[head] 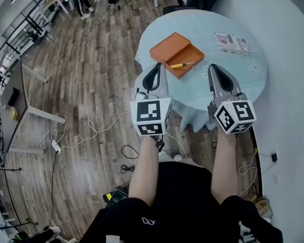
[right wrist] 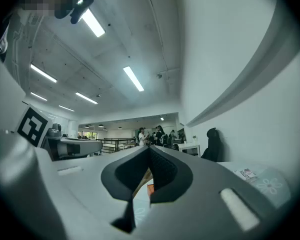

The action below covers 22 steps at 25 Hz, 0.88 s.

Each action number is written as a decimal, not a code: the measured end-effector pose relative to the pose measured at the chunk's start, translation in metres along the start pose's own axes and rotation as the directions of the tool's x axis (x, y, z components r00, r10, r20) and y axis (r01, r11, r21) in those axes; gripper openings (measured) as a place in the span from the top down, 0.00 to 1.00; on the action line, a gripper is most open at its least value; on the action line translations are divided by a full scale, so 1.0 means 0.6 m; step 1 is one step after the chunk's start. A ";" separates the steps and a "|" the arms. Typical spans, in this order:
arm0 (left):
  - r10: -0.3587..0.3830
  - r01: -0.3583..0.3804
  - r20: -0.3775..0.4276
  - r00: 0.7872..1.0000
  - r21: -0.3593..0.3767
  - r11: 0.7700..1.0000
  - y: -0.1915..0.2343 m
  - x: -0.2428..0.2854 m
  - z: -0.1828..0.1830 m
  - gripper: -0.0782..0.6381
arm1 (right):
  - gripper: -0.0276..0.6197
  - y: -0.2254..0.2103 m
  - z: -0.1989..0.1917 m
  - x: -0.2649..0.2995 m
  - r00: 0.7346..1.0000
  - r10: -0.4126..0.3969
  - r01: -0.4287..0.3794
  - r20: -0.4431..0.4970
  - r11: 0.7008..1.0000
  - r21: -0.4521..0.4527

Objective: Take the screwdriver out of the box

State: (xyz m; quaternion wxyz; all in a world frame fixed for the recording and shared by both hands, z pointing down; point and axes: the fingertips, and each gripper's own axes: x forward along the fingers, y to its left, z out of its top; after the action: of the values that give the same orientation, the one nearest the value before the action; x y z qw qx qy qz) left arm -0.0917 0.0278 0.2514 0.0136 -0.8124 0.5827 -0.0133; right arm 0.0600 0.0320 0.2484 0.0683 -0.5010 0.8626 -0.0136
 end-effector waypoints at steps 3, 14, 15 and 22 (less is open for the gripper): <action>0.008 -0.008 0.003 1.000 -0.002 1.000 -0.007 -0.007 0.003 0.89 | 0.95 -0.009 0.006 -0.014 1.000 -0.010 0.010 0.018 1.000 0.009; 0.066 -0.066 -0.014 0.998 -0.016 0.998 0.009 -0.007 -0.019 0.89 | 0.94 -0.046 -0.008 -0.023 0.999 -0.022 0.020 0.035 0.998 0.054; 0.070 -0.070 -0.013 0.997 -0.016 0.997 0.009 -0.007 -0.018 0.89 | 0.94 -0.047 -0.008 -0.023 0.999 -0.018 0.016 0.036 0.998 0.054; 0.079 -0.079 -0.007 0.997 -0.006 0.997 -0.005 -0.003 -0.017 0.89 | 0.94 -0.058 -0.016 -0.024 1.000 0.008 -0.010 0.026 0.998 0.057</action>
State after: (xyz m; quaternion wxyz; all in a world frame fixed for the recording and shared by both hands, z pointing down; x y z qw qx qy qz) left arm -0.0901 0.0306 0.2617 0.0097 -0.7887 0.6145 -0.0136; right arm 0.0960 0.0265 0.2627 0.0938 -0.4951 0.8632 -0.0315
